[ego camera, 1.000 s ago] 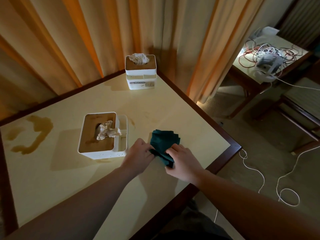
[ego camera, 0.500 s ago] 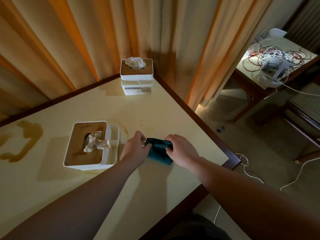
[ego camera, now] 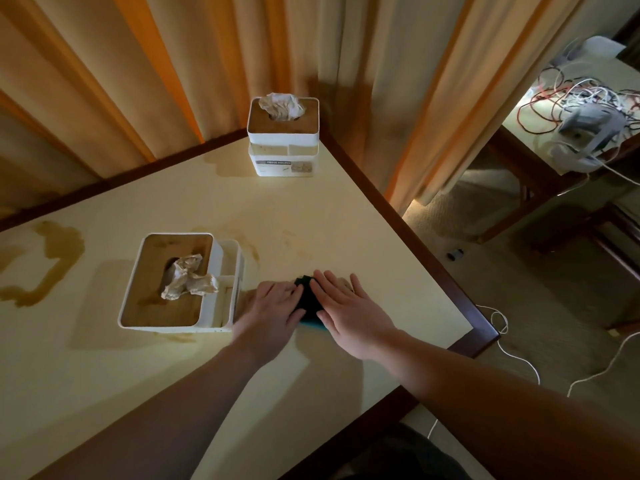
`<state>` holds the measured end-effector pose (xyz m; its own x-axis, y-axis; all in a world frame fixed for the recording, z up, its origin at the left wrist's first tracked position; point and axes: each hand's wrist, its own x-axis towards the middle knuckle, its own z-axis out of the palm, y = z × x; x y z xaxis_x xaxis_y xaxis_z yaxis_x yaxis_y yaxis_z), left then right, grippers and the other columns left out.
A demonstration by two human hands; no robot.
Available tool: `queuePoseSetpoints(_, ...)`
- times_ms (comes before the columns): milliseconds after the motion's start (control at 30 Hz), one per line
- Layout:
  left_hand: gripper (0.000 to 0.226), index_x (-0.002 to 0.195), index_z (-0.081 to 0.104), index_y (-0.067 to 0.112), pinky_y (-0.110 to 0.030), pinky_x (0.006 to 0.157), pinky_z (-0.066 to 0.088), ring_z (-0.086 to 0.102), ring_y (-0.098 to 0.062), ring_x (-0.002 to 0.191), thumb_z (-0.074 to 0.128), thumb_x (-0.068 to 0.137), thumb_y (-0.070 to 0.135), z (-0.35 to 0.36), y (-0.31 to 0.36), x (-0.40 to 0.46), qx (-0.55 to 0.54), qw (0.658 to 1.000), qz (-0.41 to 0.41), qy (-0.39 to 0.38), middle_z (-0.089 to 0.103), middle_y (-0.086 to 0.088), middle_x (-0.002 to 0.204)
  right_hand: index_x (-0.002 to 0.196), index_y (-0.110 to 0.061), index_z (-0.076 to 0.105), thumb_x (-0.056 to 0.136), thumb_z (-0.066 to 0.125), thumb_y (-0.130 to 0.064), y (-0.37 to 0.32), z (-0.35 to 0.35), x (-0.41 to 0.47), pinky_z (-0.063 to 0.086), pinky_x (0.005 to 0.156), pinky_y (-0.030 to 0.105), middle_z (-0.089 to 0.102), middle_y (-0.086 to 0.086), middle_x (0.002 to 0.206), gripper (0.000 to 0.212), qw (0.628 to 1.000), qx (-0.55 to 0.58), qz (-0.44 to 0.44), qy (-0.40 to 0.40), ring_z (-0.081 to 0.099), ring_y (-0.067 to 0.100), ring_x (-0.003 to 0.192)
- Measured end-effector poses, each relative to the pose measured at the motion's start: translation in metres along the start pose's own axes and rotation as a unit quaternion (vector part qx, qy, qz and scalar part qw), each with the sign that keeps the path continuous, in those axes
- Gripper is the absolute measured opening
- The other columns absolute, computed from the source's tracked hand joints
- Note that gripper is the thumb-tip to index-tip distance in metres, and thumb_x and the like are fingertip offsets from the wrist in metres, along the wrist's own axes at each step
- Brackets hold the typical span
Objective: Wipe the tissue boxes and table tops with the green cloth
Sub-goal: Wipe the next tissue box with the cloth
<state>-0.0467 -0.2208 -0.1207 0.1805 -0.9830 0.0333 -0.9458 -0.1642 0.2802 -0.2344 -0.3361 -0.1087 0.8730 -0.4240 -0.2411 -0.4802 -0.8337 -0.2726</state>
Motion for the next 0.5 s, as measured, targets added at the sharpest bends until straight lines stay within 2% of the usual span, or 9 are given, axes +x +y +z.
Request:
queuePoseSetpoints(133, 0.051, 0.139, 0.062, 0.018, -0.045, 0.094, 0.050, 0.048, -0.023, 0.122, 0.046, 0.100, 0.048, -0.001, 0.001, -0.004, 0.068, 0.997, -0.012, -0.021, 0.061, 0.004, 0.131, 0.164, -0.017, -0.011, 0.112, 0.008, -0.047, -0.003, 0.007, -0.001, -0.008, 0.127, 0.056, -0.019, 0.000, 0.172, 0.063, 0.998, -0.050, 0.020, -0.013, -0.021, 0.017, 0.158)
queuePoseSetpoints(267, 0.055, 0.148, 0.051, 0.024, -0.046, 0.098, 0.043, 0.044, -0.023, 0.131, 0.033, 0.104, 0.051, -0.002, 0.004, -0.003, 0.081, 0.994, -0.036, -0.066, 0.053, 0.003, 0.142, 0.162, -0.016, -0.020, 0.110, 0.003, -0.049, -0.005, 0.000, 0.002, -0.011, 0.126, 0.059, -0.029, -0.002, 0.168, 0.066, 0.996, -0.069, 0.030, -0.050, -0.029, 0.018, 0.154)
queuePoseSetpoints(333, 0.054, 0.151, 0.046, 0.030, -0.046, 0.104, 0.038, 0.040, -0.025, 0.136, 0.040, 0.103, 0.052, -0.007, 0.008, -0.002, 0.063, 0.992, -0.065, -0.083, 0.049, 0.001, 0.147, 0.161, -0.016, -0.021, 0.110, 0.004, -0.049, -0.007, -0.004, 0.003, -0.010, 0.125, 0.060, -0.031, -0.003, 0.166, 0.067, 0.995, -0.069, 0.035, -0.065, -0.030, 0.018, 0.154)
queuePoseSetpoints(433, 0.049, 0.142, 0.048, 0.031, -0.041, 0.105, 0.037, 0.045, -0.023, 0.129, 0.054, 0.098, 0.053, -0.017, 0.017, 0.000, 0.018, 0.988, -0.128, -0.083, 0.050, 0.003, 0.137, 0.164, -0.014, -0.013, 0.111, 0.014, -0.049, -0.012, -0.009, 0.005, -0.005, 0.128, 0.057, -0.017, 0.000, 0.172, 0.069, 0.996, -0.038, 0.042, -0.066, -0.018, 0.019, 0.158)
queuePoseSetpoints(500, 0.046, 0.132, 0.048, 0.028, -0.040, 0.102, 0.039, 0.047, -0.024, 0.122, 0.060, 0.095, 0.051, -0.022, 0.021, 0.005, 0.006, 0.984, -0.154, -0.092, 0.049, 0.002, 0.127, 0.166, -0.012, 0.007, 0.111, 0.030, -0.048, -0.014, -0.018, 0.009, 0.011, 0.129, 0.048, 0.011, 0.004, 0.173, 0.070, 0.998, 0.005, 0.046, -0.035, 0.008, 0.024, 0.159)
